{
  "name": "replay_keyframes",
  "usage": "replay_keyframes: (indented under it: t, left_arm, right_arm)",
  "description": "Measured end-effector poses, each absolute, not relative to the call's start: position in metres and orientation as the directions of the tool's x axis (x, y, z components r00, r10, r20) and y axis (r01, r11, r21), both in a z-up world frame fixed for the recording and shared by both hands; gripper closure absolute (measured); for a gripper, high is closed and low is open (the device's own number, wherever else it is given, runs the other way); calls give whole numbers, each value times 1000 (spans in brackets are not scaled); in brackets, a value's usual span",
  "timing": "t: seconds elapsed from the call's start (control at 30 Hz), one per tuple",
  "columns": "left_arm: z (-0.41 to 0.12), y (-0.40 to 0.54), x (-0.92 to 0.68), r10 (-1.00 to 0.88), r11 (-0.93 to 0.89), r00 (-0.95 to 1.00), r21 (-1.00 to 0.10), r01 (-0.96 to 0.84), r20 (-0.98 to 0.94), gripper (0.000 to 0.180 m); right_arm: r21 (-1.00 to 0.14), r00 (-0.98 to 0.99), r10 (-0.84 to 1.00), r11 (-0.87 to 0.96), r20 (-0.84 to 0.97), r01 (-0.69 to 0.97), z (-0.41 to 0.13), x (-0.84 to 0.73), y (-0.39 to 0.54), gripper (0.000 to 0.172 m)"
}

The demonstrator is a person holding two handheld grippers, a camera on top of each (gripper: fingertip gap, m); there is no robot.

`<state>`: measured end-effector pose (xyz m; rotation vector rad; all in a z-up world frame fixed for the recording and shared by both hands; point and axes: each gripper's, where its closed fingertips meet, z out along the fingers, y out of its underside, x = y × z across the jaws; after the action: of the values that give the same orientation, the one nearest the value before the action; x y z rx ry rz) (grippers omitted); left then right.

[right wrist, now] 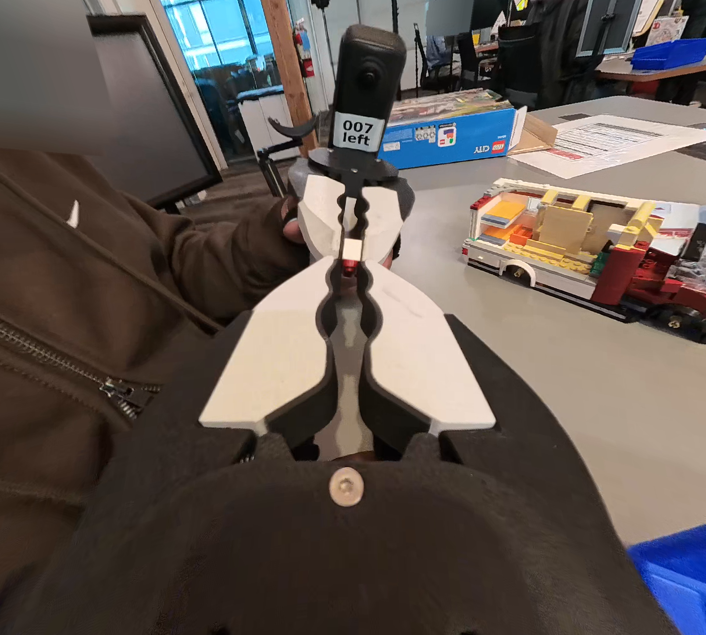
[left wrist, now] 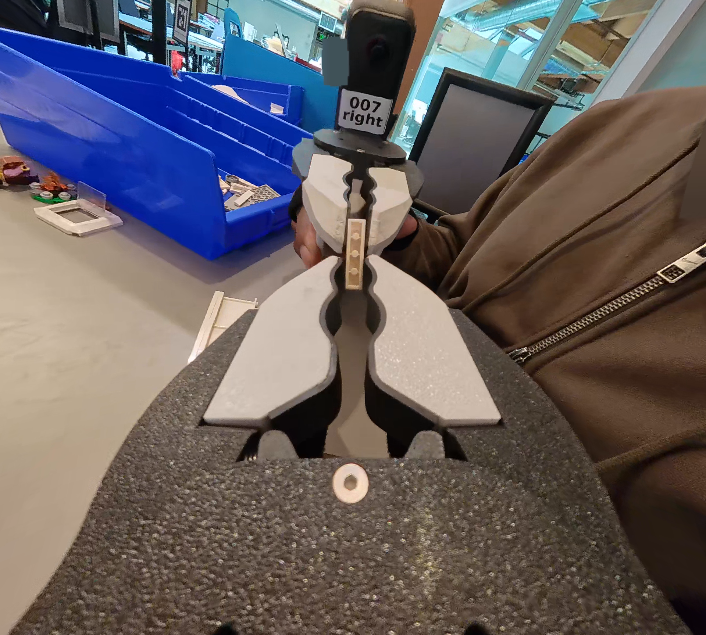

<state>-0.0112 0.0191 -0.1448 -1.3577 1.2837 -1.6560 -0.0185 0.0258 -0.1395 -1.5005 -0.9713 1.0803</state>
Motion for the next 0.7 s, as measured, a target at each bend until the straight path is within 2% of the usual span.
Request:
replay_keyframes:
  t: [0.23,0.3,0.43,0.53,0.63,0.7]
  left_arm:
    - [-144,16,-9,-890,-339,-284,-935,-106,355,172]
    - [-120,27,-27,-844,-449,-338,-893,23,416,172]
    - [-121,60,-56,-876,-459,-208,-884,85,435,172]
    - [-127,56,-48,-895,-420,-185,-906,46,405,172]
    - [-136,49,-36,-913,-376,-167,-927,-6,372,172]
    - [-138,46,-31,-918,-361,-170,-932,-19,359,172]
  right_arm:
    - [-979,299,953,-106,-51,173,-145,-12,22,164]
    - [-956,391,919,-68,51,285,-157,5,34,164]
    - [-970,468,884,-104,13,222,-148,40,38,164]
    - [-955,601,792,-90,102,281,-145,68,52,164]
    - [-927,769,610,-145,191,346,-149,112,73,164]
    - [-928,839,512,-189,185,320,-149,133,80,164]
